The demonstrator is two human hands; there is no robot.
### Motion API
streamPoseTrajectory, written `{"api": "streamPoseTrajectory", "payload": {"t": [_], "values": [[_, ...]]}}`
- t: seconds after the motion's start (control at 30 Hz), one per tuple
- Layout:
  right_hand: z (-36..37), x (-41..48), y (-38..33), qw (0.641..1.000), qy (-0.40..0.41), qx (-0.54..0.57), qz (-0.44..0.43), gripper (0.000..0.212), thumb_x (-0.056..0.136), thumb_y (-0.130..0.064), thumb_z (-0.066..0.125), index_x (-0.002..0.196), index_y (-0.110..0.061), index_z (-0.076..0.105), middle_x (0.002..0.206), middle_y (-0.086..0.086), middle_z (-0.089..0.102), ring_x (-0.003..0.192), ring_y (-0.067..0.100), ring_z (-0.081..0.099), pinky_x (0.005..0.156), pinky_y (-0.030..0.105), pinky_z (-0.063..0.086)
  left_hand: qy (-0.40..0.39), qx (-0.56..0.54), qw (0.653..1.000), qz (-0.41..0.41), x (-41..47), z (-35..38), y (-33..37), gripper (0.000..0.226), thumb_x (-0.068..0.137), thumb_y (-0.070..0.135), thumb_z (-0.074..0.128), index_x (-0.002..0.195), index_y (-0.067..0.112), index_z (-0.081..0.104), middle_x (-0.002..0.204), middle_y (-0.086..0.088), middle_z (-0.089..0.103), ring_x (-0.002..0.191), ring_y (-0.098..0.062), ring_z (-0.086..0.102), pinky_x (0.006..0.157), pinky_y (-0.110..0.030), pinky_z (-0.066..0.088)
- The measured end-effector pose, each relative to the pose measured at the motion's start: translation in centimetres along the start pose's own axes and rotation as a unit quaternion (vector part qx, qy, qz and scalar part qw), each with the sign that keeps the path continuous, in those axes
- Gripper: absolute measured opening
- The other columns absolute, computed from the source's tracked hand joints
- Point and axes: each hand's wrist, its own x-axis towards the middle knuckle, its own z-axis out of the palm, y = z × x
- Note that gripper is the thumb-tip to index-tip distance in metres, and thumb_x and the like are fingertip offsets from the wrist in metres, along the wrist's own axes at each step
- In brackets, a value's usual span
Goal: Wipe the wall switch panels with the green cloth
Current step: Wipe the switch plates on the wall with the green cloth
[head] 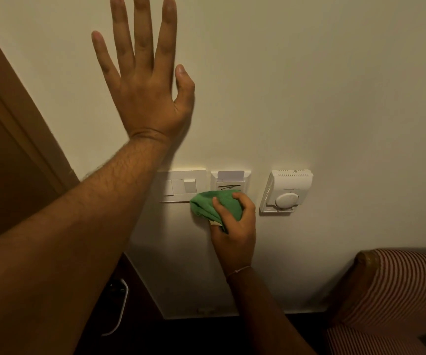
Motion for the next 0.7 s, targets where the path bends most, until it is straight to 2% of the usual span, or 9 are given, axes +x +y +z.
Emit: {"api": "streamPoseTrajectory", "payload": {"t": [0.07,0.13,0.27,0.33,0.4,0.47,0.57,0.63,0.7], "values": [[-0.7,0.0,1.0,0.999,0.031,0.009,0.031,0.047,0.081,0.002,0.089,0.125,-0.013,0.079,0.143,0.020,0.051,0.133,0.037,0.056,0.115,0.034,0.051,0.001,0.004,1.000,-0.001,0.0,0.0,-0.1,0.068,0.106,0.038,0.054,0.168,0.016,0.042,0.171,-0.022,0.041,0.159,-0.049,0.036,0.128,-0.073,0.020],[-1.3,0.0,1.8,0.995,0.070,0.014,0.070,0.049,0.079,0.007,0.088,0.124,-0.012,0.080,0.143,0.017,0.048,0.135,0.034,0.054,0.119,0.022,0.043,0.003,0.007,1.000,-0.003,0.0,0.0,-0.1,0.067,0.106,0.038,0.055,0.168,0.015,0.044,0.170,-0.022,0.043,0.158,-0.049,0.037,0.128,-0.074,0.020],[-1.1,-0.1,1.6,0.992,0.088,0.015,0.089,0.049,0.079,0.007,0.088,0.125,-0.010,0.079,0.140,0.019,0.051,0.134,0.033,0.054,0.118,0.011,0.038,0.007,0.012,1.000,-0.003,-0.1,0.2,0.0,0.065,0.106,0.039,0.055,0.166,0.015,0.048,0.168,-0.022,0.046,0.156,-0.050,0.040,0.127,-0.074,0.022],[-0.4,-0.3,0.7,0.993,0.073,0.028,0.085,0.049,0.080,0.005,0.088,0.125,-0.010,0.078,0.137,0.020,0.053,0.131,0.035,0.058,0.116,0.016,0.044,0.009,0.015,1.000,-0.004,-0.1,0.2,0.1,0.064,0.106,0.039,0.055,0.165,0.015,0.049,0.168,-0.023,0.046,0.156,-0.049,0.041,0.126,-0.074,0.023],[0.3,-0.3,-0.3,0.994,0.059,0.044,0.083,0.047,0.081,0.002,0.089,0.125,-0.012,0.078,0.134,0.019,0.054,0.127,0.036,0.061,0.111,0.031,0.055,0.010,0.010,1.000,-0.003,-0.1,0.3,0.0,0.065,0.106,0.039,0.056,0.165,0.014,0.049,0.168,-0.023,0.046,0.156,-0.050,0.041,0.126,-0.075,0.023],[1.0,-0.4,-1.1,0.996,0.036,0.049,0.067,0.048,0.081,0.000,0.090,0.125,-0.014,0.078,0.132,0.021,0.057,0.126,0.038,0.061,0.103,0.040,0.060,0.010,0.004,1.000,-0.003,-0.1,0.3,0.0,0.064,0.106,0.038,0.056,0.165,0.013,0.048,0.168,-0.024,0.046,0.156,-0.050,0.041,0.125,-0.076,0.023],[1.7,-0.6,-1.7,1.000,0.004,0.020,0.005,0.038,0.086,-0.008,0.082,0.123,-0.013,0.079,0.128,0.026,0.062,0.122,0.042,0.065,0.096,0.045,0.063,0.011,0.007,1.000,-0.004,-0.1,0.2,0.0,0.064,0.107,0.038,0.054,0.165,0.014,0.048,0.167,-0.023,0.046,0.155,-0.050,0.041,0.125,-0.077,0.024],[1.5,-0.4,-1.7,1.000,0.000,0.003,-0.004,0.035,0.089,-0.014,0.076,0.124,-0.014,0.079,0.127,0.025,0.063,0.120,0.042,0.066,0.094,0.046,0.063,0.011,0.010,1.000,-0.005,-0.1,0.1,0.0,0.064,0.107,0.039,0.053,0.165,0.014,0.048,0.167,-0.023,0.046,0.155,-0.050,0.042,0.125,-0.077,0.024],[1.1,-0.4,-1.2,1.000,0.009,0.006,0.009,0.039,0.087,-0.006,0.081,0.125,-0.015,0.079,0.128,0.021,0.061,0.122,0.038,0.064,0.096,0.044,0.063,0.008,0.008,1.000,-0.004,0.0,0.1,-0.1,0.064,0.107,0.039,0.053,0.165,0.013,0.048,0.168,-0.024,0.046,0.156,-0.050,0.041,0.125,-0.077,0.024]]}}
